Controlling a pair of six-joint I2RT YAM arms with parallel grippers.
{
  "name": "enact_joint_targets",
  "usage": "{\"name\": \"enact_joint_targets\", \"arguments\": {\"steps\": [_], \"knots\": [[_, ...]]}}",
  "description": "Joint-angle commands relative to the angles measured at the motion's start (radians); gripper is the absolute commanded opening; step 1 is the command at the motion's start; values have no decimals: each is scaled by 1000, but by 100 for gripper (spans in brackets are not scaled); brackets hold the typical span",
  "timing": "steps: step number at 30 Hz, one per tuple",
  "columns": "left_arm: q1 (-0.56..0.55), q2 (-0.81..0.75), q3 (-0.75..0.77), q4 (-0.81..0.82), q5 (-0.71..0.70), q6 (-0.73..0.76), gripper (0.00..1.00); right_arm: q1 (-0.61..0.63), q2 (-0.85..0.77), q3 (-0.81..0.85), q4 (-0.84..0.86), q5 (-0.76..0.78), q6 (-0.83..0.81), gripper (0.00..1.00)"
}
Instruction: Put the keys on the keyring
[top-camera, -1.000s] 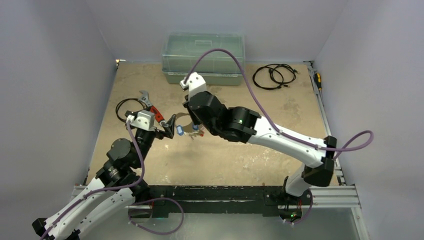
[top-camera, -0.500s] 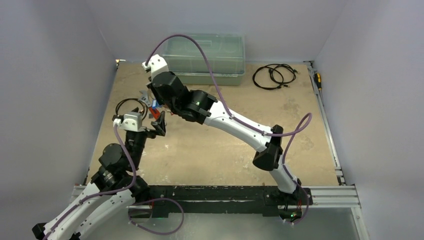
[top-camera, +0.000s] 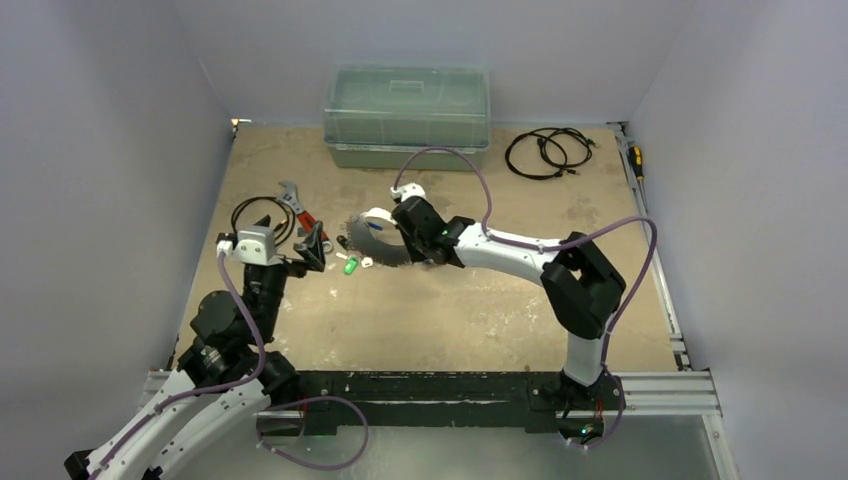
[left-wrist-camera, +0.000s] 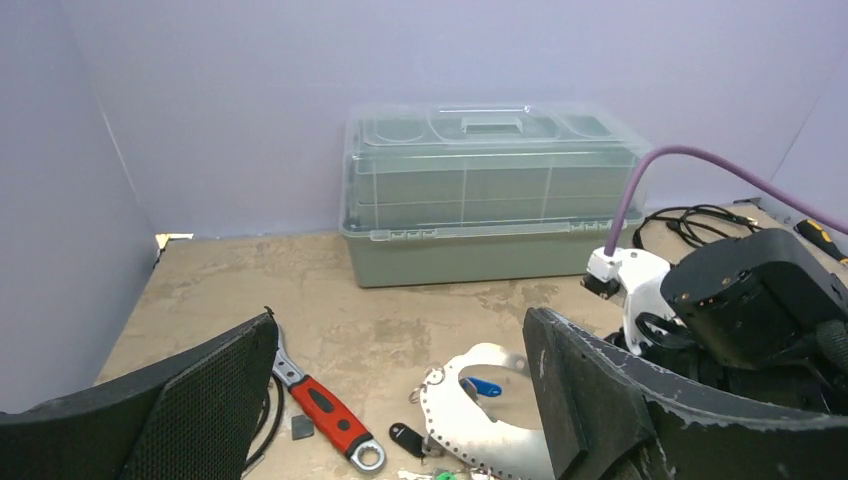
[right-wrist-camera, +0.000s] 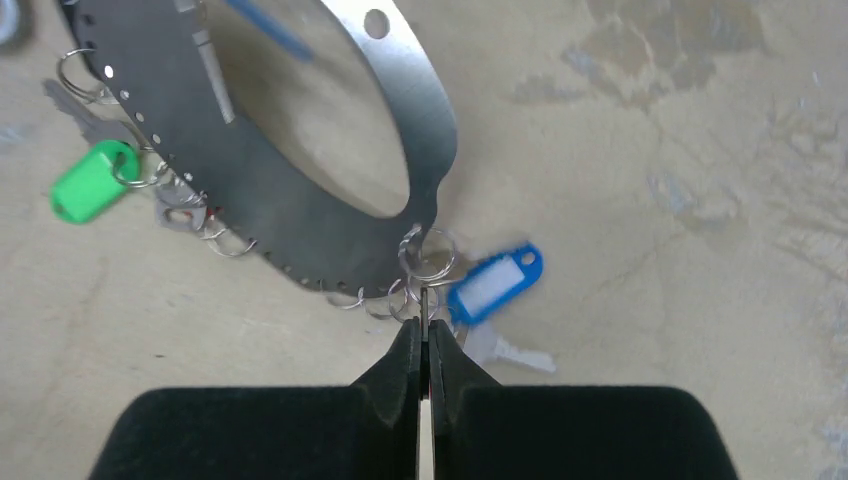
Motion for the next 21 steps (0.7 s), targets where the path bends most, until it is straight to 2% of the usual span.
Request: {"name": "enact_joint_targets", "arguments": {"steps": [1, 10, 21], "knots": [[7, 14, 43, 2, 17, -6, 91, -9, -99, -55, 81, -19, 43, 0], [8, 34, 48, 1, 27, -8, 90, -55, -207, -171, 68, 58, 33, 0], [7, 45, 51, 0, 40, -13, 90, -135, -286, -403, 113, 44, 76, 0]]}}
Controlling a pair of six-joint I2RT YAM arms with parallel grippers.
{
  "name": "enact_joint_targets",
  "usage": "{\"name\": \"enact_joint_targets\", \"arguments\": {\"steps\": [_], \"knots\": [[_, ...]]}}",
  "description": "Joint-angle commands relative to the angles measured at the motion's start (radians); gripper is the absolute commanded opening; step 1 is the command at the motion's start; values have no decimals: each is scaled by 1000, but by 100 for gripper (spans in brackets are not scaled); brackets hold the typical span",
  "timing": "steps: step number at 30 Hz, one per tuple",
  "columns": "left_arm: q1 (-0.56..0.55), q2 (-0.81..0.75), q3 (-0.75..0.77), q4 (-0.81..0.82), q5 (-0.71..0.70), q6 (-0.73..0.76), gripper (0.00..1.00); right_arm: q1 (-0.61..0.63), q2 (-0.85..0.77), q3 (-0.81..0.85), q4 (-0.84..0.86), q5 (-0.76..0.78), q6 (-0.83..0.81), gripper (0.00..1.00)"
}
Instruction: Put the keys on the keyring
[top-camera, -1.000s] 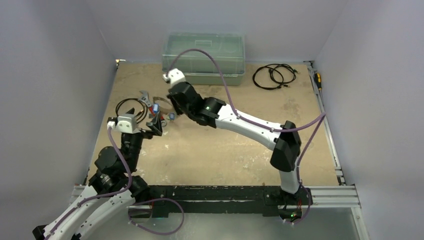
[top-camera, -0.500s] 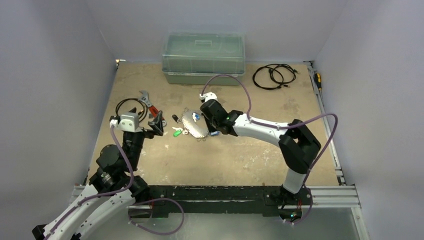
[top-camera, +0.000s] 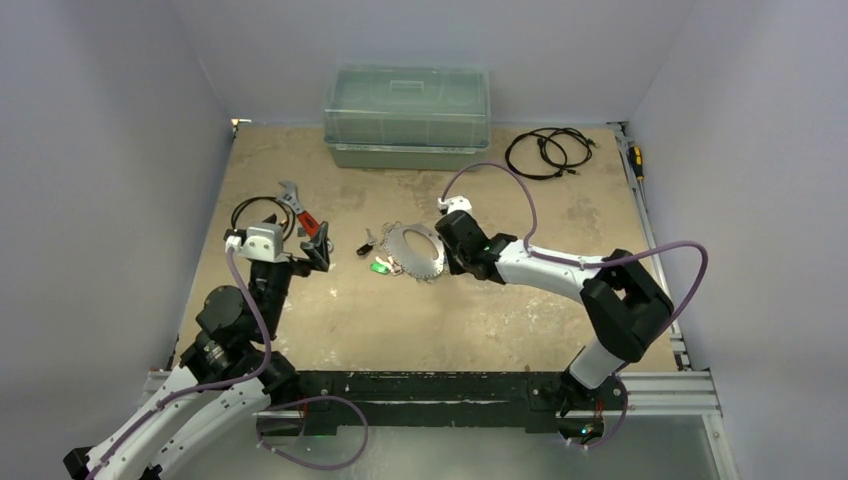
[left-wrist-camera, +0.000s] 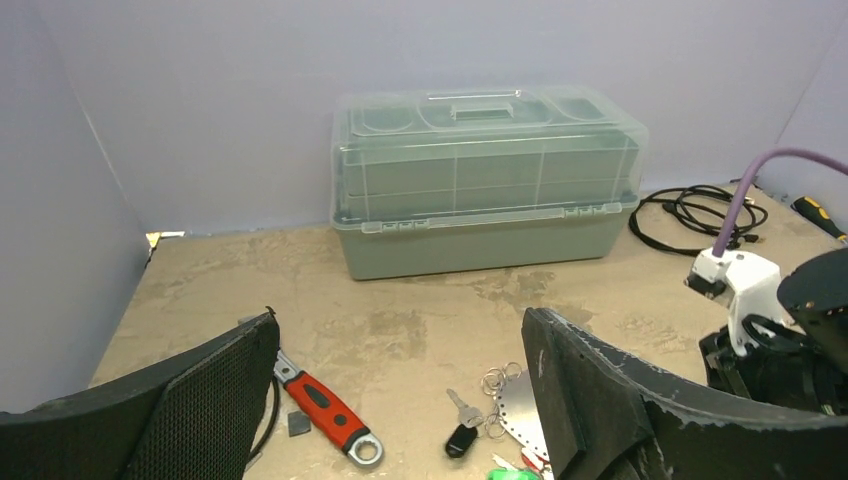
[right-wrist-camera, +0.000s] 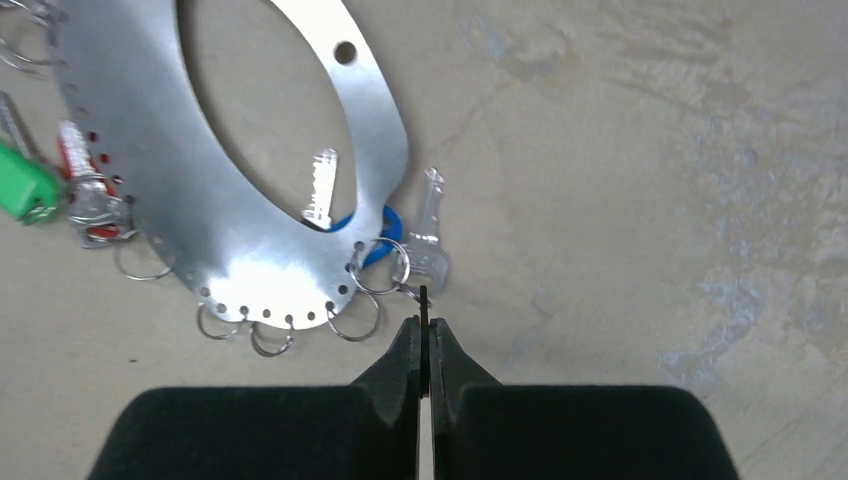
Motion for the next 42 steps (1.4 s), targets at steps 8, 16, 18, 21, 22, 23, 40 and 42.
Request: {"name": "enact_joint_targets", "arguments": {"steps": [8, 16, 18, 21, 22, 23, 40, 42], "knots": [[7, 20, 43, -20, 12, -13, 90, -90, -102, -137, 64, 9, 60, 9], [8, 24, 46, -25, 14, -13, 90, -102, -158, -198, 47, 37, 88, 46], [7, 25, 46, -25, 14, -14, 90, -106, -195, -206, 31, 62, 100, 54], [8, 24, 46, -24, 13, -14, 90, -106, -279, -208, 13, 90, 101, 57], [8, 23, 46, -24, 12, -14, 90, -106, -313, -206, 11, 101, 96, 59], [9, 25, 45, -24, 13, -14, 90, -106, -347, -200, 7, 110, 86, 62], [9, 32, 32, -10, 2, -9, 90, -104, -966, -223, 124, 123, -54, 99], [9, 36, 25, -5, 3, -6, 90, -104, -1037, -277, 167, 130, -62, 99]]}}
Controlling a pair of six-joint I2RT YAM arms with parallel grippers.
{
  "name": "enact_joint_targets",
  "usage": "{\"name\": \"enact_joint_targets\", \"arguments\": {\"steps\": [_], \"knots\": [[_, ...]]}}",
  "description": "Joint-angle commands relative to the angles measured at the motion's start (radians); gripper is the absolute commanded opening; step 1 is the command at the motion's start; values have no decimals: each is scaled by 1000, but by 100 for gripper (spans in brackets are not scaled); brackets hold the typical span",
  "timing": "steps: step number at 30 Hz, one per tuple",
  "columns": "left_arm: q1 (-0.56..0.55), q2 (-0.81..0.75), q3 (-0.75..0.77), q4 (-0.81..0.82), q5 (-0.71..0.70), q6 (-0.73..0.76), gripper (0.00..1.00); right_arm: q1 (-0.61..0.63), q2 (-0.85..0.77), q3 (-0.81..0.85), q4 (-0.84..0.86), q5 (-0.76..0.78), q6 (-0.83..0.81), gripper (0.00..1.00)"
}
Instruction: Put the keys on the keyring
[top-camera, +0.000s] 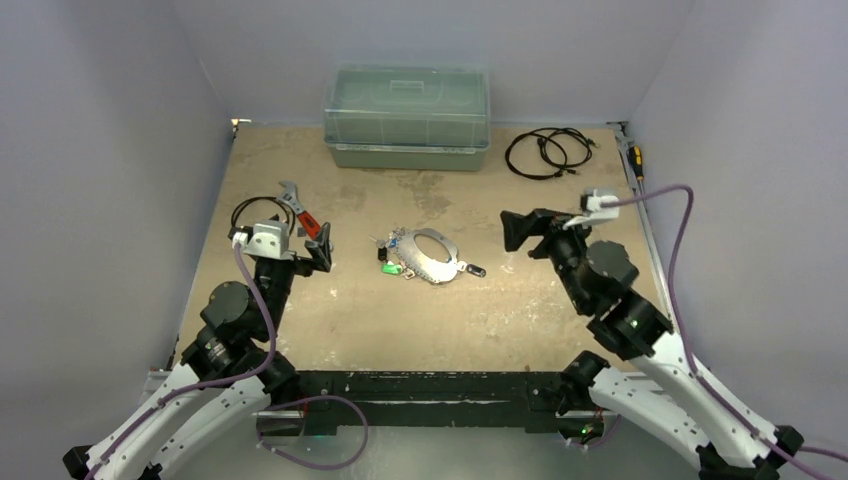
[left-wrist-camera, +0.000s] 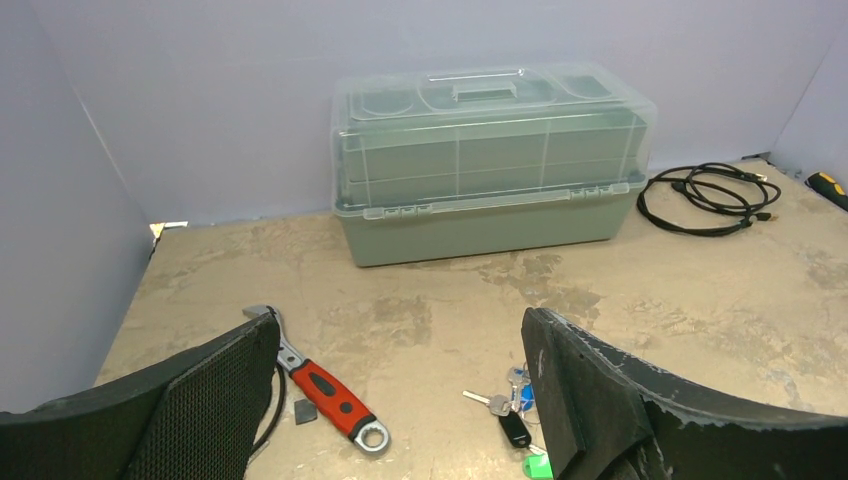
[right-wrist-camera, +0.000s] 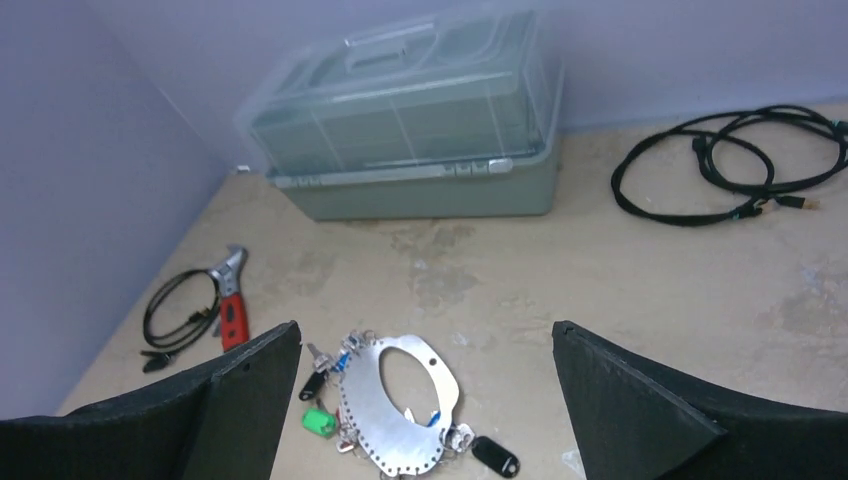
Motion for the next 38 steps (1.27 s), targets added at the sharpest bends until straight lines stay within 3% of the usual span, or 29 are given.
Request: {"name": "enact_joint_targets", "arguments": {"steps": [1, 7, 13, 21, 38], "knots": [[4, 14, 7, 29, -5, -2, 90, -5, -141, -105, 113, 31, -48, 99], [4, 61, -82, 168, -56, 63, 97, -5, -301, -206, 212, 40, -29, 99], [21, 173, -190, 338, -139, 120, 99, -5, -344, -254, 234, 39, 22, 99], [125, 273, -203, 389, -50, 98, 99, -5, -362, -309, 252, 19, 10, 99], [132, 162, -234, 354, -53, 138, 99, -5, -369, -357, 312, -57, -33, 99]]}}
